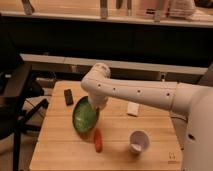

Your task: Pick up the ceramic bowl

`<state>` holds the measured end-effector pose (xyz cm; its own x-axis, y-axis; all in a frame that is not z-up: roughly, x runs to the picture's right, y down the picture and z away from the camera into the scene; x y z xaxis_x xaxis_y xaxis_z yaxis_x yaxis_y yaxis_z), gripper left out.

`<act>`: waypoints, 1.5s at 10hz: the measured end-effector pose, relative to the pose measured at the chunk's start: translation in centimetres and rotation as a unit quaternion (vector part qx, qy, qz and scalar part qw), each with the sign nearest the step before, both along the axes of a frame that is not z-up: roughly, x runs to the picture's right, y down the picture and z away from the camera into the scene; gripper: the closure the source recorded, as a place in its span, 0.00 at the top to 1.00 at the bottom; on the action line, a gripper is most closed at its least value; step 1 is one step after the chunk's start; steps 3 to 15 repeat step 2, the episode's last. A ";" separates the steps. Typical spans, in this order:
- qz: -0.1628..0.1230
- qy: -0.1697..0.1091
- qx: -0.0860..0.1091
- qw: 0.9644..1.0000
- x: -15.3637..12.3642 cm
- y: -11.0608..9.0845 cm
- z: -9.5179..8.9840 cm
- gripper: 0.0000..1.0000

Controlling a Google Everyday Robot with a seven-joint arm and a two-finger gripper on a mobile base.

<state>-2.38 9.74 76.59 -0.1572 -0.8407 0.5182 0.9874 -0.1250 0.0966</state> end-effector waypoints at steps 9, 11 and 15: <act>0.001 0.000 0.003 1.000 0.2 -0.6 -0.1 0.00; 0.001 0.000 0.003 1.000 0.2 -0.6 -0.1 0.00; 0.001 0.000 0.003 1.000 0.2 -0.6 -0.1 0.00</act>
